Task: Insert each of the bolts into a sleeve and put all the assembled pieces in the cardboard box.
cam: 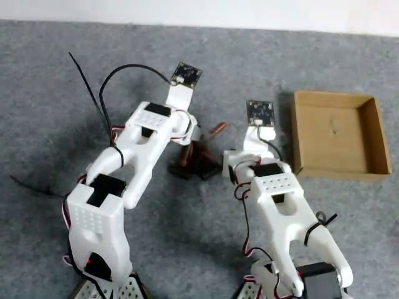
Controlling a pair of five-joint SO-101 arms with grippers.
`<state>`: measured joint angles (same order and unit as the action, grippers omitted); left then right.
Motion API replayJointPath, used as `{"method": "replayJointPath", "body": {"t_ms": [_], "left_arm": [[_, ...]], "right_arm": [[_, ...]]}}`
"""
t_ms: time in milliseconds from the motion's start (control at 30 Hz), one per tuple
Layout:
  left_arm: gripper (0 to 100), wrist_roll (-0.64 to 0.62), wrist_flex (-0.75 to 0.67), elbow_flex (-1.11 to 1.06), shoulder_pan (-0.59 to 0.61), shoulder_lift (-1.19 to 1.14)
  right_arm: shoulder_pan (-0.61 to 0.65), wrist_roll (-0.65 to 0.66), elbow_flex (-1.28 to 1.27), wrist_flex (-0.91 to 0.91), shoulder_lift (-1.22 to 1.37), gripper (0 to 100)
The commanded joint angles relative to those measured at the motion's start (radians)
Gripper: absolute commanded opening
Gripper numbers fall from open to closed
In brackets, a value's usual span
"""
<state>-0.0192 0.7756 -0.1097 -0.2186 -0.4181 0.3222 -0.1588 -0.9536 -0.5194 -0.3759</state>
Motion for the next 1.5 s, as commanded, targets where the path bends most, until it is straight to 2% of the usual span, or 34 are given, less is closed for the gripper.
{"method": "replayJointPath", "body": {"t_ms": [0,133,533,733,900,1100,1233,1467], "left_arm": [[16,0.075,0.023,-0.002,-0.016,0.051],[4,0.101,0.023,-0.002,-0.018,0.051],[4,0.103,0.028,-0.010,-0.010,0.067],[4,0.104,0.015,-0.120,-0.008,0.205],[4,0.104,-0.186,-0.390,-0.008,0.446],[4,0.104,-0.445,-0.719,-0.008,0.762],[4,0.104,-0.511,-0.811,-0.012,0.886],[4,0.100,-0.577,-0.846,-0.012,0.914]], "right_arm": [[-0.008,0.014,0.012,0.030,-0.030,0.5],[-0.008,0.014,0.012,0.030,-0.030,0.5],[-0.008,0.014,0.010,0.030,-0.030,0.5],[-0.008,0.075,0.010,0.030,-0.030,0.5],[-0.007,0.075,0.010,0.035,-0.035,0.5],[0.001,0.075,-0.025,0.140,-0.042,0.5],[0.061,0.083,-0.087,0.257,-0.042,0.5],[0.108,0.083,-0.099,0.360,-0.042,0.5]]}}
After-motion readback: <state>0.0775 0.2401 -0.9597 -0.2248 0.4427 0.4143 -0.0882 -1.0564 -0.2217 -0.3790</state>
